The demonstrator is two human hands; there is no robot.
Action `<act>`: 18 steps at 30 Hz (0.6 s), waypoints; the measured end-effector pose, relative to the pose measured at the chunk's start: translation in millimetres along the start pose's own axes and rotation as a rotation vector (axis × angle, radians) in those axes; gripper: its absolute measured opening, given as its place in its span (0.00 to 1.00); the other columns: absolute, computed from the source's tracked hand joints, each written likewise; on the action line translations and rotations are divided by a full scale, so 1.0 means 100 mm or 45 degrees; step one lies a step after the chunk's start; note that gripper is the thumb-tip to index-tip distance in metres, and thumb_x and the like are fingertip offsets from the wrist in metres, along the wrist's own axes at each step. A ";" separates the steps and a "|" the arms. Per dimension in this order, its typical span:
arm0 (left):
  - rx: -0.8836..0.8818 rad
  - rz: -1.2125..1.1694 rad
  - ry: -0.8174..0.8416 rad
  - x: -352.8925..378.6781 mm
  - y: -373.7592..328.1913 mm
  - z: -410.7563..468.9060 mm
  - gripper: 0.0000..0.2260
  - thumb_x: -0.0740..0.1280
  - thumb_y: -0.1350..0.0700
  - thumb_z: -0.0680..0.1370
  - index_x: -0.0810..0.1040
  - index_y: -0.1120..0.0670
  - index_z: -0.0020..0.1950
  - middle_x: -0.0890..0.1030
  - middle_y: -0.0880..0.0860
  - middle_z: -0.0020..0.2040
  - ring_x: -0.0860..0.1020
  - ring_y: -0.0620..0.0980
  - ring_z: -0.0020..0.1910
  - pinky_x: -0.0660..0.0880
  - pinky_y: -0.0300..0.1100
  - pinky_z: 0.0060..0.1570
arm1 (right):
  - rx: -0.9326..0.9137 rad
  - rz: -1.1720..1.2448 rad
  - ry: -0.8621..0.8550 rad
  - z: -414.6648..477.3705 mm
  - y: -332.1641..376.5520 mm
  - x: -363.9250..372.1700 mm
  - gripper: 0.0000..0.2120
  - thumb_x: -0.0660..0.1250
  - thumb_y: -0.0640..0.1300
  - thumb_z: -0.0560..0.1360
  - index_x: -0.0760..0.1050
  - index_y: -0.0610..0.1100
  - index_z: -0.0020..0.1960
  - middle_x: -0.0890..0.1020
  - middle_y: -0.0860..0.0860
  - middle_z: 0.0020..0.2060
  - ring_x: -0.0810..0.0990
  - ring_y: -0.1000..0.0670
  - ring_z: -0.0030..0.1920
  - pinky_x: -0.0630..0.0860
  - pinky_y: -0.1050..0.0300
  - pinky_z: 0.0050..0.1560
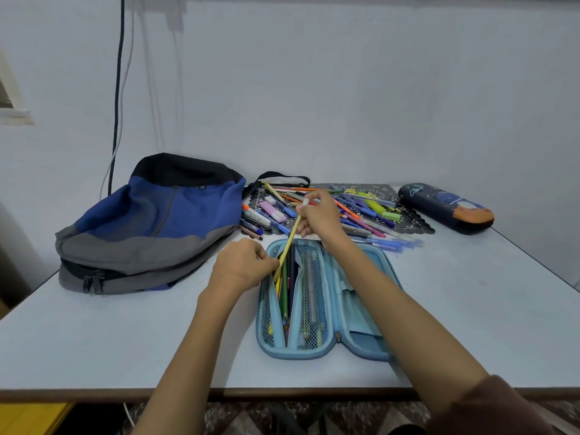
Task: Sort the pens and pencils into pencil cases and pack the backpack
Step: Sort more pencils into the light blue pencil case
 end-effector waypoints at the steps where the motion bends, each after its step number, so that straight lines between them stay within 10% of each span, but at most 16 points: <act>1: 0.008 0.002 -0.015 0.00 0.00 0.00 0.10 0.69 0.50 0.72 0.81 0.55 0.36 0.84 0.52 0.35 0.82 0.50 0.37 0.80 0.48 0.46 | -0.027 -0.019 -0.003 -0.01 0.01 0.01 0.08 0.62 0.33 0.78 0.67 0.40 0.55 0.78 0.41 0.33 0.75 0.49 0.22 0.73 0.59 0.21; 18: 0.032 0.108 -0.145 0.02 -0.02 0.04 0.12 0.69 0.46 0.72 0.80 0.55 0.37 0.82 0.52 0.36 0.79 0.53 0.41 0.74 0.43 0.39 | -0.002 -0.381 0.389 -0.26 -0.17 0.22 0.08 0.72 0.39 0.73 0.75 0.38 0.47 0.78 0.44 0.30 0.73 0.51 0.24 0.65 0.63 0.21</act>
Point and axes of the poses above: each hand's wrist, its own z-axis towards the middle knuckle, its own x-axis out of the palm, y = z × x, the point moved 9 cm from there along z, towards the middle knuckle
